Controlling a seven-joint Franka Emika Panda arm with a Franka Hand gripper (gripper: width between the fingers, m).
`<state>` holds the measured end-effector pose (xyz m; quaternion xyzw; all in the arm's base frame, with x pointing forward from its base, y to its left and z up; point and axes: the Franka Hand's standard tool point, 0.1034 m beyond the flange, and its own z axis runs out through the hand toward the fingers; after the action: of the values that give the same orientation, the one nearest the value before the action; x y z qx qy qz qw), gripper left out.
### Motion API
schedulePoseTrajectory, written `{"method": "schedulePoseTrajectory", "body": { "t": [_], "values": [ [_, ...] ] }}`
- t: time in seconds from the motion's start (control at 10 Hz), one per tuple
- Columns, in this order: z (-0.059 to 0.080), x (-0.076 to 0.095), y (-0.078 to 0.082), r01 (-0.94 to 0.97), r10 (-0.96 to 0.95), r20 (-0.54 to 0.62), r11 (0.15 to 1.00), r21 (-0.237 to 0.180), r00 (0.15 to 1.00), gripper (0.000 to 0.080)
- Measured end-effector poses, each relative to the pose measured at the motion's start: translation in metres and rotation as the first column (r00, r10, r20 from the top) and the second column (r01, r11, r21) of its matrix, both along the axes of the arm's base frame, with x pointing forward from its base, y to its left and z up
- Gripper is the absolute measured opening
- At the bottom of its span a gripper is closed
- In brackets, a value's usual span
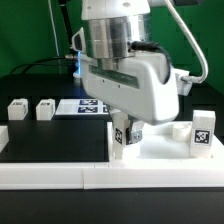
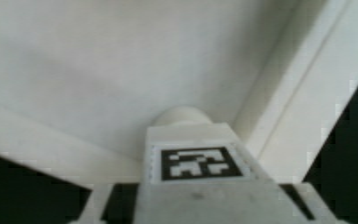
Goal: Assemble square table
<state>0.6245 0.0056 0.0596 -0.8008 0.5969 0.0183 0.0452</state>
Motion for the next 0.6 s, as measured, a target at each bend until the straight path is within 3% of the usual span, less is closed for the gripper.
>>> {"method": "schedulePoseTrajectory", "body": {
  "t": [0.2,0.4,0.6],
  "values": [
    [0.0007,0.0011,-0.0014,0.243,-0.242,-0.022,0.970,0.005,0.970,0.0287],
    [0.0005,0.0021,-0.0006,0.515,-0.513,-0.051,0.856,0.036,0.857,0.0287],
    [0.0002,0.0025,-0.0002,0.641,-0.638,-0.065,0.766,0.043,0.767,0.0287]
  ]
}}
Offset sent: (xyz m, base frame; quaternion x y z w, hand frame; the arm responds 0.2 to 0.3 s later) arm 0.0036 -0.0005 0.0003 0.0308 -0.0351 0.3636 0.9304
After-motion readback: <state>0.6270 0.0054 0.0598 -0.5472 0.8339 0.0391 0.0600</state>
